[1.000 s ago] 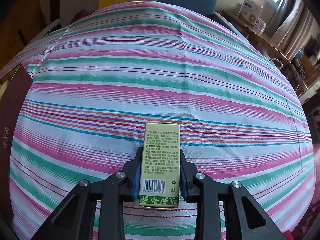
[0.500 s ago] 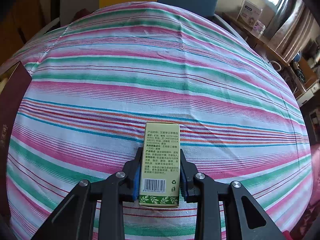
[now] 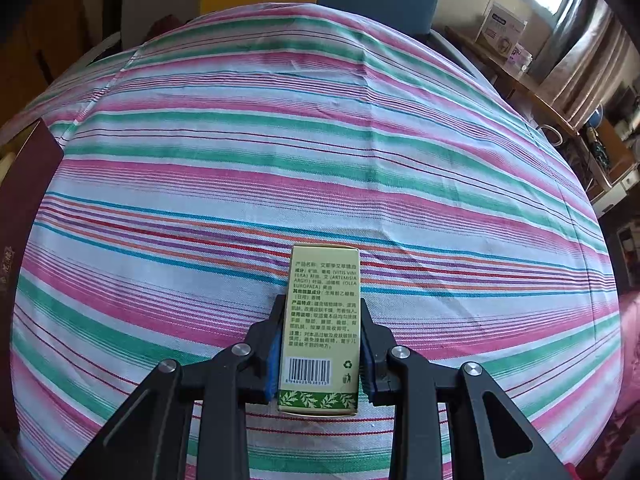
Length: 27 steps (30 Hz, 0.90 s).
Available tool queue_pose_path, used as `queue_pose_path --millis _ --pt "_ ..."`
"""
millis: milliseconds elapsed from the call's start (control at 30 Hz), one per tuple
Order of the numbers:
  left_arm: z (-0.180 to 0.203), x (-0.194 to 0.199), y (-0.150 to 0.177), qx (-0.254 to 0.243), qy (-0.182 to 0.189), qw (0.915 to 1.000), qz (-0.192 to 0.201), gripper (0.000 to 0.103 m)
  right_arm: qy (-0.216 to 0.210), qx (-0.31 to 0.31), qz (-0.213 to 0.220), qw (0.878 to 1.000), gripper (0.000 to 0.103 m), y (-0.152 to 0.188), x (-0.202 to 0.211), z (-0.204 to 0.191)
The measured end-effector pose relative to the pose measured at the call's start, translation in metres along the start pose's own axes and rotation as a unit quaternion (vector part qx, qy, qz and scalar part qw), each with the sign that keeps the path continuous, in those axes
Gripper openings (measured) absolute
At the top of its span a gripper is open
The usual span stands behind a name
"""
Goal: Organize objects
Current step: 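Open the left gripper to drop the snack bag into the tray, then carry the green box into the tray and open the right gripper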
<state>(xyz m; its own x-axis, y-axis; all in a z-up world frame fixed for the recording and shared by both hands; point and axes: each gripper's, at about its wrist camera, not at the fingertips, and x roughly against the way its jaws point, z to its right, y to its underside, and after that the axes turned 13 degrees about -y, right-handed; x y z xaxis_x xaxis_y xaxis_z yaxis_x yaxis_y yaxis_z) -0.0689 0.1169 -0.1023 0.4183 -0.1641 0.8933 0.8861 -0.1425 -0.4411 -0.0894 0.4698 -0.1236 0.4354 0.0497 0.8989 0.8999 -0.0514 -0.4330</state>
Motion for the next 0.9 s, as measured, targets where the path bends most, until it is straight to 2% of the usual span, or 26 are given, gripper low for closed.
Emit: queue_pose_path --millis 100,333,467,567,633,733,900 --pt "-0.006 0.002 0.001 0.011 -0.001 0.9999 0.003 0.05 0.0 0.0 0.0 1.0 0.032 -0.001 0.0 -0.001" --pt "-0.027 0.036 0.003 0.03 -0.024 0.9978 0.053 0.05 0.007 0.005 -0.001 1.0 0.03 -0.005 0.001 -0.006" --pt "-0.046 0.053 0.002 0.042 -0.061 0.9944 0.075 0.05 0.005 -0.014 -0.007 1.0 0.03 -0.008 0.005 -0.005" --pt "-0.059 0.066 0.005 0.048 -0.097 0.9894 0.097 0.052 -0.027 -0.047 0.008 0.998 0.03 -0.015 0.022 -0.012" --pt "-0.068 0.072 0.005 0.055 -0.11 0.9866 0.107 0.054 -0.063 -0.044 0.032 0.997 0.03 -0.024 0.042 -0.038" --pt "-0.081 0.078 0.009 0.072 -0.122 0.9835 0.113 0.059 -0.122 0.007 0.068 0.99 0.03 -0.041 0.072 -0.101" --pt "-0.095 0.082 0.014 0.092 -0.135 0.9796 0.117 0.061 -0.192 0.092 0.079 0.974 0.03 -0.055 0.084 -0.214"
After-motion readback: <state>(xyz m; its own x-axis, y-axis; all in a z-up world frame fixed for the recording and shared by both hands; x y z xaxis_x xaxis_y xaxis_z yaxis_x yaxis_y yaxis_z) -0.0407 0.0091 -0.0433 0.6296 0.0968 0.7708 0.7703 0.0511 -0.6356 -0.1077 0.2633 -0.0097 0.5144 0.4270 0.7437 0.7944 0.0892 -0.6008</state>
